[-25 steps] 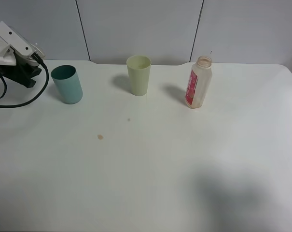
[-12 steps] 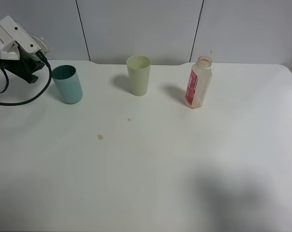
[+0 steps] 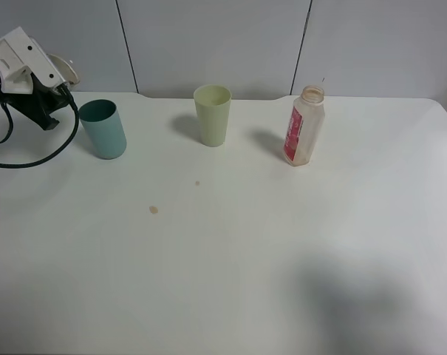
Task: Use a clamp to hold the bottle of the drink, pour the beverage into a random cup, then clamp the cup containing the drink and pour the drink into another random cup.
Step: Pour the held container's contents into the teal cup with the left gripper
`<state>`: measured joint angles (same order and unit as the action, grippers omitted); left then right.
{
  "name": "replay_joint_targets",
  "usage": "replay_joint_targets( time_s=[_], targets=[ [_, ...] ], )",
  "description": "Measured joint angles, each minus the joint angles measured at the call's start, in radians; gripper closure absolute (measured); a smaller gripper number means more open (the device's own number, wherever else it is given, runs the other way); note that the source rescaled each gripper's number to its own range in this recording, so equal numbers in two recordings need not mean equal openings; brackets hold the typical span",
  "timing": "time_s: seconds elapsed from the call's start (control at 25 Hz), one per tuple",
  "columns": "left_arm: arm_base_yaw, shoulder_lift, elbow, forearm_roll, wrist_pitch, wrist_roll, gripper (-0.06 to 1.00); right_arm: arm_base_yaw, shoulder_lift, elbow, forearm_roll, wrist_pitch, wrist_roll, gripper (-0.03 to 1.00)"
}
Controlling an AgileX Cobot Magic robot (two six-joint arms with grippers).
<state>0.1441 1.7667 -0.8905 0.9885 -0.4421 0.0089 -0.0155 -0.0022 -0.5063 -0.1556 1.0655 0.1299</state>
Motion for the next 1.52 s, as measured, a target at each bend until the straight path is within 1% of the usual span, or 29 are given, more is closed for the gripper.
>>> replay_joint_targets(
  time_s=[0.12, 0.32, 0.44, 0.8, 1.32, 1.52],
  targets=[
    [-0.008, 0.000, 0.000, 0.011, -0.014, 0.049, 0.94, 0.000, 0.000, 0.000, 0.000, 0.000, 0.000, -0.03],
    [-0.008, 0.000, 0.000, 0.064, -0.021, 0.067, 0.94, 0.000, 0.000, 0.000, 0.000, 0.000, 0.000, -0.03],
    [-0.008, 0.000, 0.000, 0.077, -0.028, 0.092, 0.94, 0.000, 0.000, 0.000, 0.000, 0.000, 0.000, -0.03],
    [-0.008, 0.000, 0.000, 0.081, -0.028, 0.116, 0.94, 0.000, 0.000, 0.000, 0.000, 0.000, 0.000, -0.03],
    [-0.008, 0.000, 0.000, 0.092, -0.026, 0.181, 0.94, 0.000, 0.000, 0.000, 0.000, 0.000, 0.000, -0.03],
    [-0.008, 0.000, 0.000, 0.095, -0.025, 0.188, 0.94, 0.000, 0.000, 0.000, 0.000, 0.000, 0.000, -0.03]
  ],
)
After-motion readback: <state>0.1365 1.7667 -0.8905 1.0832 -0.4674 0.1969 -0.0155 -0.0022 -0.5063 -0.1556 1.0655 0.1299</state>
